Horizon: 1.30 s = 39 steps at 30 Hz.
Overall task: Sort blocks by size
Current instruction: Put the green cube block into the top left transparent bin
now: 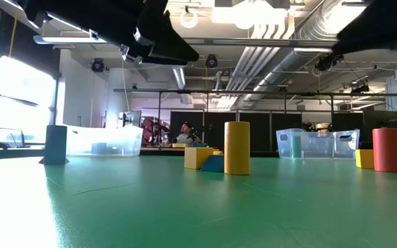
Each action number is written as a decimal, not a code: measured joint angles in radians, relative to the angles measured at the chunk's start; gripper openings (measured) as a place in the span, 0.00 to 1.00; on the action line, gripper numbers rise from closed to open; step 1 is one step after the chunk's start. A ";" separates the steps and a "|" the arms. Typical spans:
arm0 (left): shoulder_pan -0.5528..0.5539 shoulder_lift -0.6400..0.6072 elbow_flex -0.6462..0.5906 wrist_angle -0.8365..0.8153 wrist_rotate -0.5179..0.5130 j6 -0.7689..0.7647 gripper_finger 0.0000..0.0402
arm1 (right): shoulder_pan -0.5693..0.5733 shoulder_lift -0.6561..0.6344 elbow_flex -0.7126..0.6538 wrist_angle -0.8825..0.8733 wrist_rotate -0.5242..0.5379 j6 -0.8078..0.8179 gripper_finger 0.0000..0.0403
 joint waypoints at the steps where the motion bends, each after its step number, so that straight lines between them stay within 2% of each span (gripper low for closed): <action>1: 0.000 0.000 0.000 0.003 0.000 -0.001 0.51 | -0.014 0.018 -0.040 0.155 -0.023 -0.093 0.38; 4: 0.000 0.000 0.000 0.014 0.030 -0.006 0.51 | -0.057 0.073 -0.129 0.561 -0.118 -0.342 0.38; 7: -0.001 0.000 0.000 0.048 0.114 0.011 0.51 | -0.100 0.120 -0.173 0.817 -0.177 -0.496 0.38; 10: -0.022 0.000 0.000 0.058 0.192 0.029 0.51 | -0.135 0.153 -0.175 0.916 -0.185 -0.588 0.38; 12: -0.050 0.000 0.000 0.058 0.201 0.046 0.51 | -0.156 0.175 -0.170 0.941 -0.185 -0.634 0.38; 14: -0.088 0.000 0.000 0.057 0.172 0.055 0.51 | -0.173 0.193 -0.157 0.951 -0.189 -0.657 0.38; 16: -0.135 -0.001 0.014 0.015 0.094 0.055 0.51 | -0.188 0.209 -0.151 0.953 -0.204 -0.670 0.38; 21: -0.258 -0.030 0.145 -0.339 -0.090 -0.015 0.51 | -0.198 0.234 -0.149 0.963 -0.267 -0.691 0.38; 26: -0.325 -0.031 0.340 -0.781 -0.089 -0.256 0.51 | -0.198 0.237 -0.149 0.964 -0.281 -0.702 0.38; 31: -0.371 -0.027 0.486 -1.181 0.093 -0.584 0.51 | -0.198 0.237 -0.150 0.960 -0.281 -0.702 0.38; 36: -0.410 -0.027 0.568 -1.508 0.375 -0.934 0.51 | -0.198 0.237 -0.150 0.958 -0.281 -0.719 0.38; 39: -0.435 -0.027 0.575 -1.670 0.529 -1.083 0.51 | -0.198 0.237 -0.150 0.958 -0.281 -0.728 0.38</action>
